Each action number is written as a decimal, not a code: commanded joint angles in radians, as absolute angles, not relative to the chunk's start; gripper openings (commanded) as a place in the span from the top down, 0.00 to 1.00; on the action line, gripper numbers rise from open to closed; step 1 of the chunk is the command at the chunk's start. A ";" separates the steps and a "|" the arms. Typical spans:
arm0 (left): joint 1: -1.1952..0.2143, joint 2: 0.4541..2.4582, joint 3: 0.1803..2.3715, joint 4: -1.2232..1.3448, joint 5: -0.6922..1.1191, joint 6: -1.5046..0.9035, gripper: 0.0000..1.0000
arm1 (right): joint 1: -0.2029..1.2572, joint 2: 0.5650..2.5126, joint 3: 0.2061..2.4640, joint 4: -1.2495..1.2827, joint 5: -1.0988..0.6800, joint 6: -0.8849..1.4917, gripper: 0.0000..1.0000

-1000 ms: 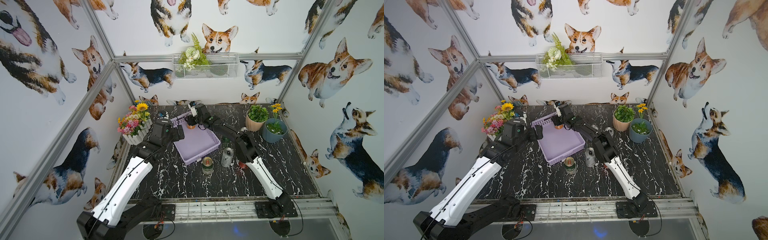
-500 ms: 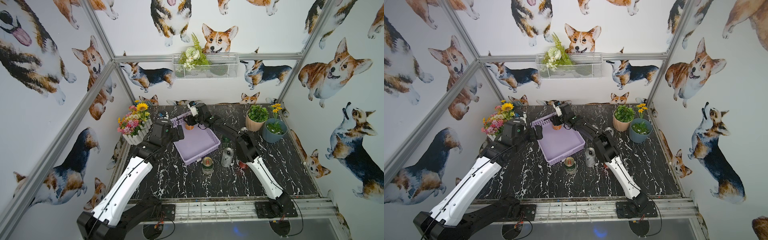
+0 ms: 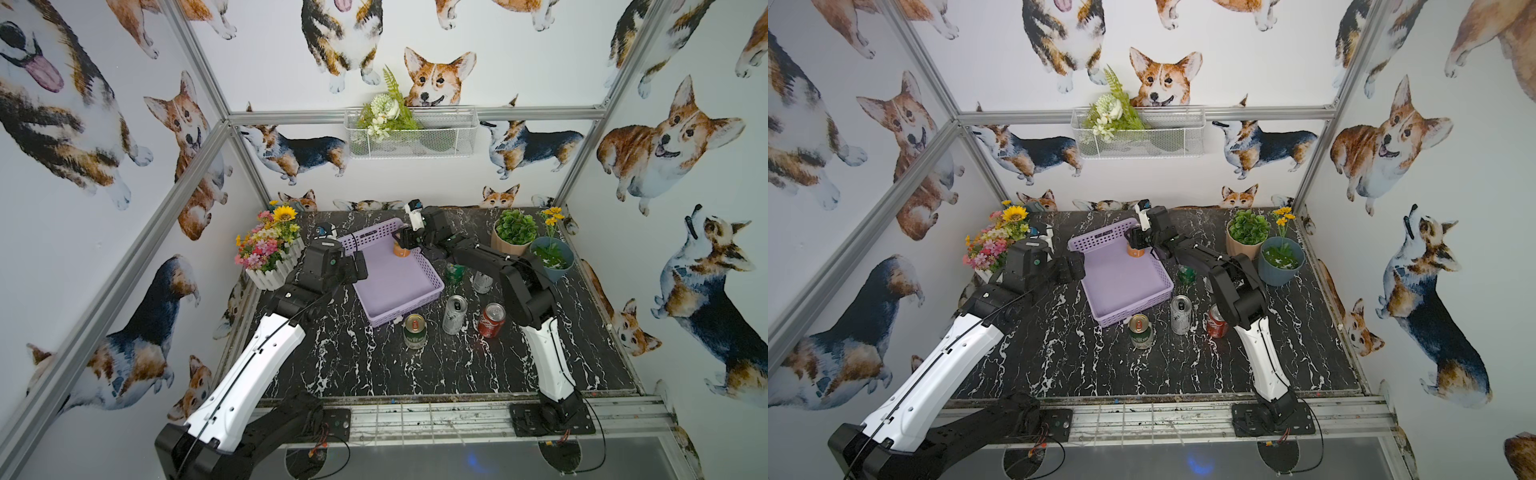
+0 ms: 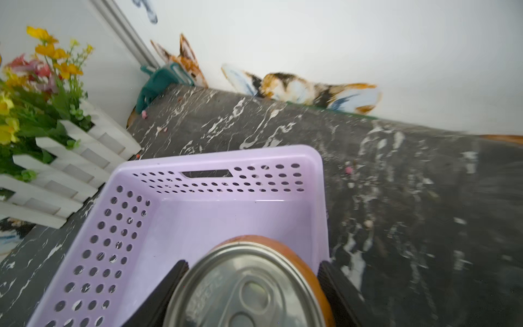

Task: Take out the drinks from the basket
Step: Pick up the drink from the basket, then place the drink at the center of the board.

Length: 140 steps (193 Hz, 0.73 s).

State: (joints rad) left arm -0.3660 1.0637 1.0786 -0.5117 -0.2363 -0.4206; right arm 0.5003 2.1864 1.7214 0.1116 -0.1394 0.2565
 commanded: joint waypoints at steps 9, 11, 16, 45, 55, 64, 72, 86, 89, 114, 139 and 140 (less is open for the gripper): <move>-0.363 1.069 1.082 -0.482 -0.229 -0.413 0.00 | 0.471 1.896 1.696 0.347 -0.189 0.296 1.00; -0.361 1.070 1.084 -0.482 -0.229 -0.412 0.00 | 0.471 1.895 1.698 0.344 -0.185 0.293 1.00; -0.361 1.072 1.085 -0.483 -0.229 -0.413 0.00 | 0.470 1.893 1.699 0.341 -0.175 0.287 1.00; -0.360 1.072 1.080 -0.477 -0.220 -0.416 0.00 | 0.459 1.902 1.698 0.323 -0.063 0.246 1.00; -0.361 1.071 1.081 -0.478 -0.219 -0.416 0.00 | 0.456 1.926 1.706 0.296 0.015 0.216 1.00; -0.361 1.066 1.079 -0.480 -0.221 -0.416 0.00 | 0.447 1.950 1.705 0.281 0.055 0.199 1.00; -0.360 1.060 1.076 -0.482 -0.221 -0.416 0.00 | 0.442 1.970 1.700 0.271 0.089 0.190 1.00; -0.360 1.051 1.072 -0.485 -0.224 -0.414 0.00 | 0.438 1.996 1.689 0.261 0.149 0.173 1.00; -0.360 1.051 1.071 -0.486 -0.224 -0.414 0.00 | 0.437 2.001 1.686 0.263 0.161 0.166 1.00; -0.360 1.043 1.068 -0.491 -0.226 -0.414 0.00 | 0.431 2.048 1.713 0.246 0.195 0.137 1.00; -0.359 1.034 1.070 -0.492 -0.232 -0.412 0.00 | 0.430 2.089 1.747 0.205 0.201 0.153 1.00; -0.359 1.033 1.070 -0.492 -0.232 -0.413 0.00 | 0.430 2.091 1.748 0.204 0.200 0.153 1.00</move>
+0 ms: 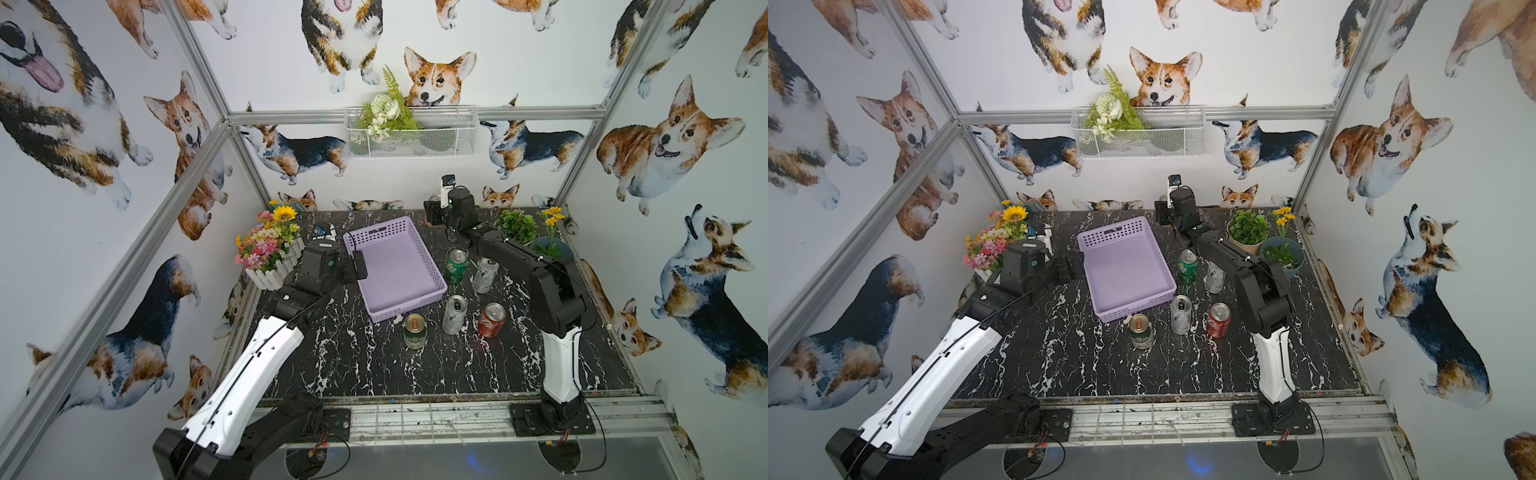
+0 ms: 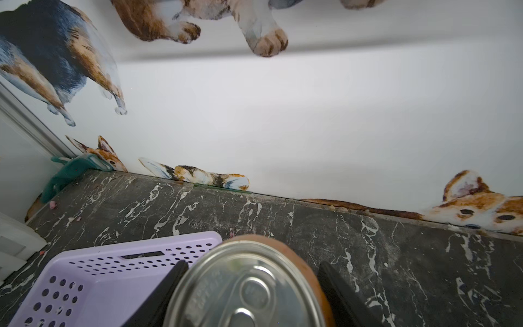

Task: Take out the drinks from the basket
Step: Place the drink at the center of the board.

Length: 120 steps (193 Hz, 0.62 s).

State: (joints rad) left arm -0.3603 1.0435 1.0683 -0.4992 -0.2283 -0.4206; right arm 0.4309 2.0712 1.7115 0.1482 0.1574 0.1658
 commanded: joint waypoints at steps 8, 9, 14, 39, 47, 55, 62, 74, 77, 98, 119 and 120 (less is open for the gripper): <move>-0.359 1.031 1.073 -0.492 -0.234 -0.413 0.00 | 0.429 2.106 1.753 0.191 0.194 0.157 1.00; -0.359 1.032 1.073 -0.492 -0.234 -0.412 0.00 | 0.428 2.107 1.753 0.191 0.192 0.158 1.00; -0.360 1.029 1.075 -0.492 -0.234 -0.411 0.00 | 0.427 2.115 1.753 0.186 0.185 0.165 1.00; -0.358 1.032 1.081 -0.499 -0.235 -0.408 0.00 | 0.407 2.152 1.757 0.156 0.103 0.236 1.00; -0.358 1.032 1.078 -0.499 -0.233 -0.408 0.00 | 0.406 2.166 1.767 0.137 0.093 0.244 1.00; -0.357 1.031 1.076 -0.500 -0.233 -0.410 0.00 | 0.406 2.177 1.773 0.125 0.090 0.246 1.00; -0.358 1.030 1.073 -0.499 -0.232 -0.413 0.00 | 0.406 2.184 1.775 0.120 0.089 0.248 1.00; -0.358 1.029 1.070 -0.497 -0.231 -0.414 0.00 | 0.405 2.196 1.776 0.110 0.087 0.249 1.00; -0.357 1.028 1.070 -0.497 -0.232 -0.414 0.00 | 0.405 2.199 1.779 0.107 0.084 0.250 1.00; -0.356 1.024 1.071 -0.498 -0.239 -0.414 0.00 | 0.406 2.221 1.785 0.084 0.084 0.257 1.00; -0.357 1.022 1.072 -0.495 -0.239 -0.413 0.00 | 0.405 2.228 1.758 0.093 0.099 0.275 1.00; -0.356 1.022 1.072 -0.495 -0.239 -0.413 0.00 | 0.406 2.228 1.757 0.094 0.102 0.276 1.00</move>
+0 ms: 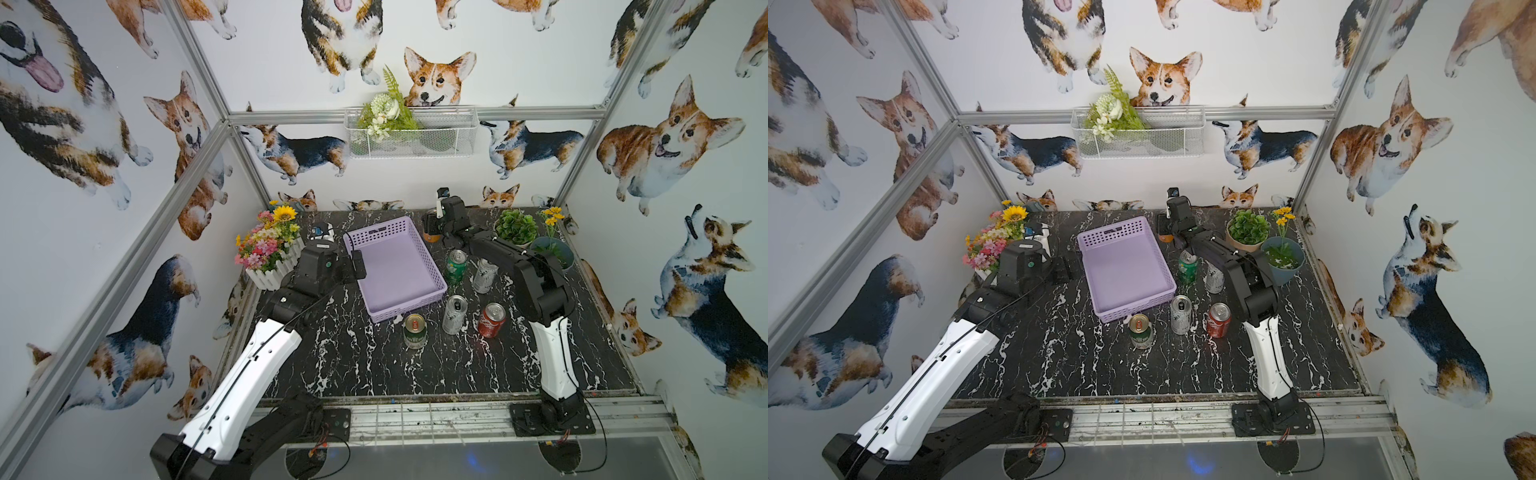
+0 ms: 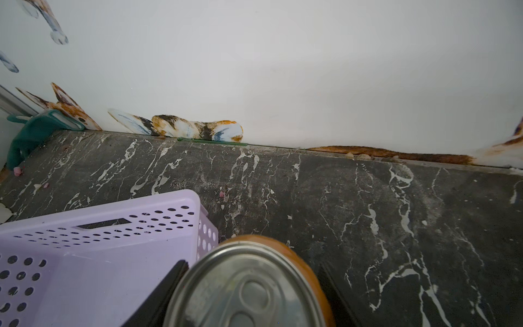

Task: Take out the drinks from the basket
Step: Place the drink at the center of the board, then reset both arms

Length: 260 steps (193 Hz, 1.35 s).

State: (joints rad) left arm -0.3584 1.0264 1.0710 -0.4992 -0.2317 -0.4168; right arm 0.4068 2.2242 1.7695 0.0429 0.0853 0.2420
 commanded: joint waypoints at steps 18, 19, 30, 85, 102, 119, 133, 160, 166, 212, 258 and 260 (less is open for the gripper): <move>-0.356 1.023 1.072 -0.495 -0.239 -0.414 0.00 | 0.407 2.220 1.716 0.118 0.143 0.288 1.00; -0.356 1.021 1.071 -0.495 -0.239 -0.414 0.00 | 0.407 2.220 1.712 0.120 0.144 0.288 1.00; -0.355 1.021 1.069 -0.494 -0.238 -0.416 0.00 | 0.407 2.215 1.688 0.140 0.158 0.288 1.00; -0.354 1.025 1.070 -0.494 -0.233 -0.414 0.00 | 0.406 2.210 1.660 0.156 0.157 0.313 0.00; -0.355 1.025 1.069 -0.494 -0.232 -0.414 0.00 | 0.407 2.202 1.665 0.160 0.153 0.318 0.00; -0.355 1.023 1.066 -0.492 -0.230 -0.416 0.00 | 0.407 2.196 1.682 0.152 0.151 0.319 0.00; -0.355 1.023 1.064 -0.492 -0.230 -0.416 0.00 | 0.408 2.185 1.692 0.150 0.161 0.320 0.00; -0.355 1.026 1.064 -0.486 -0.227 -0.415 0.00 | 0.407 2.139 1.703 0.153 0.192 0.302 0.00; -0.355 1.028 1.064 -0.483 -0.228 -0.413 0.00 | 0.407 2.123 1.704 0.155 0.206 0.293 0.00; -0.353 1.064 1.106 -0.459 -0.238 -0.386 0.00 | 0.405 1.883 1.567 0.219 0.264 0.263 0.00; -0.344 1.090 1.124 -0.414 -0.243 -0.367 0.00 | 0.406 1.537 1.225 0.305 0.306 0.270 0.00; -0.343 1.091 1.124 -0.412 -0.244 -0.366 0.00 | 0.405 1.523 1.212 0.306 0.309 0.271 0.00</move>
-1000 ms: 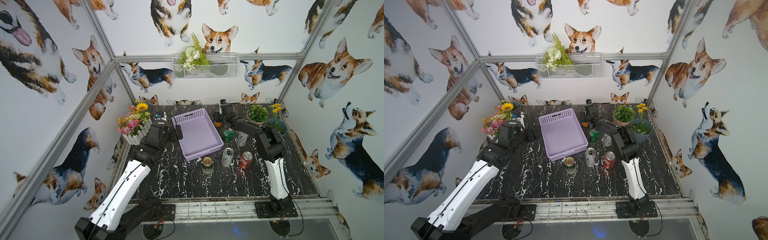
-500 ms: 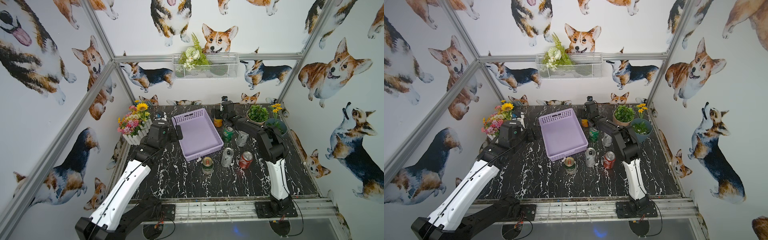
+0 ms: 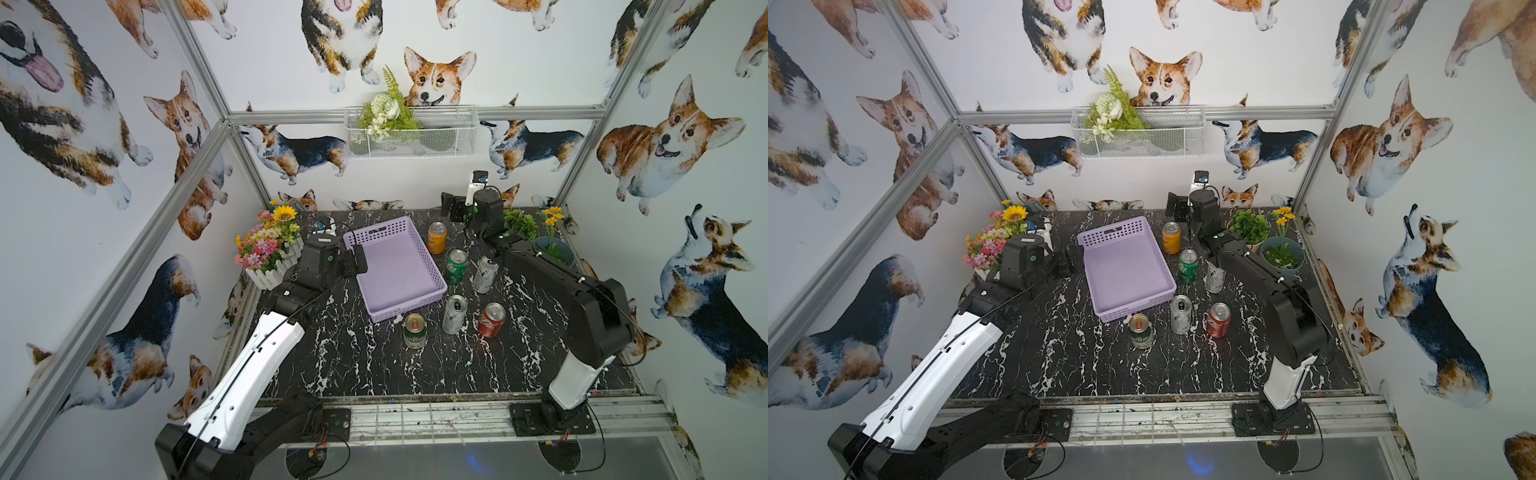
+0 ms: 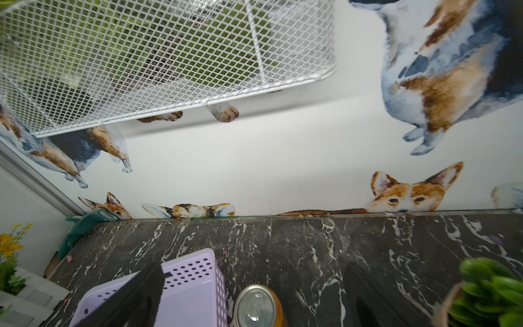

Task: Take out the drinks from the basket
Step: Reset both arms

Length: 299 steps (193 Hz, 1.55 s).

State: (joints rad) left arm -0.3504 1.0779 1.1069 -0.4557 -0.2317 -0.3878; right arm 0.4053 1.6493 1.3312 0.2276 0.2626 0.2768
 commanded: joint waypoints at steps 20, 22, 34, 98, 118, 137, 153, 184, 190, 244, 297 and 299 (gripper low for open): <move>-0.339 1.110 1.129 -0.401 -0.265 -0.362 0.00 | 0.406 1.405 1.106 0.285 0.316 0.270 0.00; -0.339 1.112 1.129 -0.401 -0.271 -0.362 0.00 | 0.405 1.396 1.096 0.281 0.318 0.271 0.00; -0.336 1.118 1.119 -0.387 -0.311 -0.365 0.00 | 0.404 1.335 1.040 0.263 0.326 0.270 0.00; -0.324 1.144 0.840 -0.002 -0.338 -0.184 0.00 | 0.263 1.200 0.861 0.218 0.306 0.416 0.00; -0.293 1.145 0.752 0.137 -0.401 -0.159 0.00 | 0.209 1.196 0.845 0.217 0.241 0.439 0.00; -0.255 1.163 0.667 0.257 -0.438 -0.084 0.00 | 0.207 1.202 0.827 0.227 0.251 0.420 0.00; -0.225 1.203 0.633 0.324 -0.475 -0.037 0.00 | 0.206 1.214 0.821 0.225 0.264 0.419 0.00; -0.121 1.287 0.572 0.442 -0.433 -0.089 0.00 | 0.203 1.229 0.822 0.224 0.266 0.422 0.00; -0.109 1.305 0.555 0.485 -0.423 -0.097 0.00 | 0.203 1.231 0.822 0.223 0.269 0.423 0.00; -0.094 1.463 0.368 0.940 -0.395 -0.034 0.00 | 0.196 1.213 0.817 0.203 0.272 0.387 0.00; -0.057 1.572 0.253 1.247 -0.230 0.001 0.01 | 0.184 1.152 0.731 0.291 0.315 0.256 0.00; -0.058 1.569 0.255 1.234 -0.229 -0.003 0.00 | 0.183 1.150 0.729 0.300 0.320 0.246 0.00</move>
